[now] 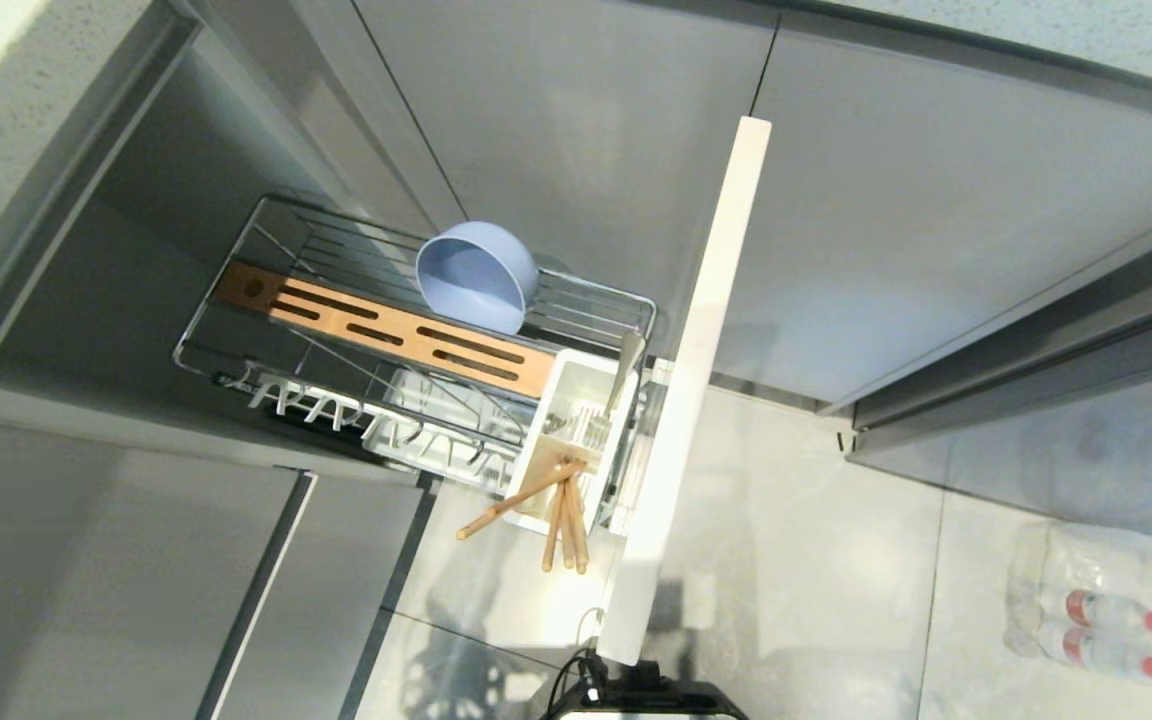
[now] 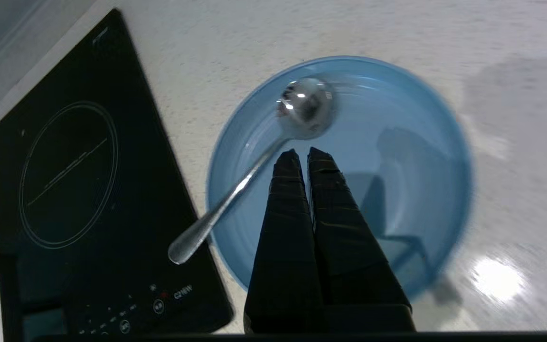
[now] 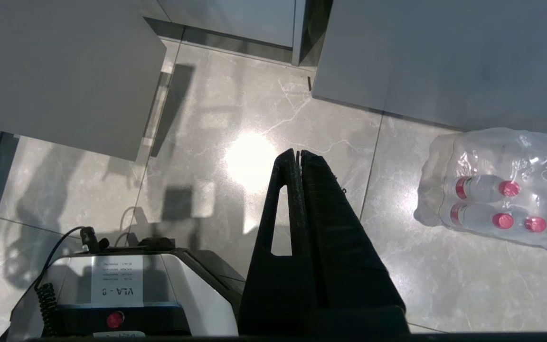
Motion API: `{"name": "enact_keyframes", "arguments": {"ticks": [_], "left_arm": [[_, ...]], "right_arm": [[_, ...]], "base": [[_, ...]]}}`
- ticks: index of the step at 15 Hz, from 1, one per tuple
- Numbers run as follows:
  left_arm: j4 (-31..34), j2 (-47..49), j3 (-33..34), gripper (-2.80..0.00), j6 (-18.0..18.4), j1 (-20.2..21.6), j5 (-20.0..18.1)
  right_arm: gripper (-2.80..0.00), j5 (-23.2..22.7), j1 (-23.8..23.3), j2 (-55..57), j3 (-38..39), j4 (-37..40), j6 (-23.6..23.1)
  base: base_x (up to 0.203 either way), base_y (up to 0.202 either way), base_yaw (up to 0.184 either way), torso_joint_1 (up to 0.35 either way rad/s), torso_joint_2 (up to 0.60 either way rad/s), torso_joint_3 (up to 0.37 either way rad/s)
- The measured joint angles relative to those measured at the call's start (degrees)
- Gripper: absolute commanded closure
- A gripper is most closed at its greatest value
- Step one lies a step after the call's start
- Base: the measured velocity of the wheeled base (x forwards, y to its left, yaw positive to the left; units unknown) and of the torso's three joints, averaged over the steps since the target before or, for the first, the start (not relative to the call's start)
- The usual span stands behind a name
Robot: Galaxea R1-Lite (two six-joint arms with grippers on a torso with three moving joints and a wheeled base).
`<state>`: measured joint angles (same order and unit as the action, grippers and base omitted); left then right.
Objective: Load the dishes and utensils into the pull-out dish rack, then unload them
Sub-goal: Pick up the spoon and place it in the cupboard
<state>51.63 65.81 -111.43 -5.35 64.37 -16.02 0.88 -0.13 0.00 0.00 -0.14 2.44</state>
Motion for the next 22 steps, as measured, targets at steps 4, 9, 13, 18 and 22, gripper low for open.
{"name": "enact_keyframes", "arguments": {"ticks": [4, 9, 13, 18, 22], "left_arm": [[0.63, 4.14, -0.06, 0.0, -2.06, 5.19, -2.47], [7.97, 6.31, 0.02, 0.0, -2.02, 7.45, -2.56], [8.77, 6.99, 0.0, 0.0, -1.74, 10.05, -6.93], [9.4, 7.64, 0.07, -2.8, -1.43, 13.12, -7.3], [9.58, 9.26, 0.16, -2.8, -1.09, 13.25, -8.27]], "right_arm": [[0.0, 0.0, 0.0, 0.0, 0.0, -0.01, 0.0], [0.0, 0.0, -0.02, 0.0, 0.0, -0.01, 0.01], [0.0, 0.0, -0.02, 0.0, 0.0, -0.01, -0.01], [0.0, 0.0, -0.02, 0.0, 0.0, -0.01, -0.01], [0.0, 0.0, 0.0, 0.0, 0.0, -0.01, 0.0]], "base": [[0.0, 0.0, 0.0, 0.0, 0.0, 0.0], [0.0, 0.0, 0.0, 0.0, 0.0, 0.0], [0.0, 0.0, 0.0, 0.0, 0.0, 0.0], [0.0, 0.0, 0.0, 0.0, 0.0, 0.0], [0.0, 0.0, 0.0, 0.0, 0.0, 0.0]]}}
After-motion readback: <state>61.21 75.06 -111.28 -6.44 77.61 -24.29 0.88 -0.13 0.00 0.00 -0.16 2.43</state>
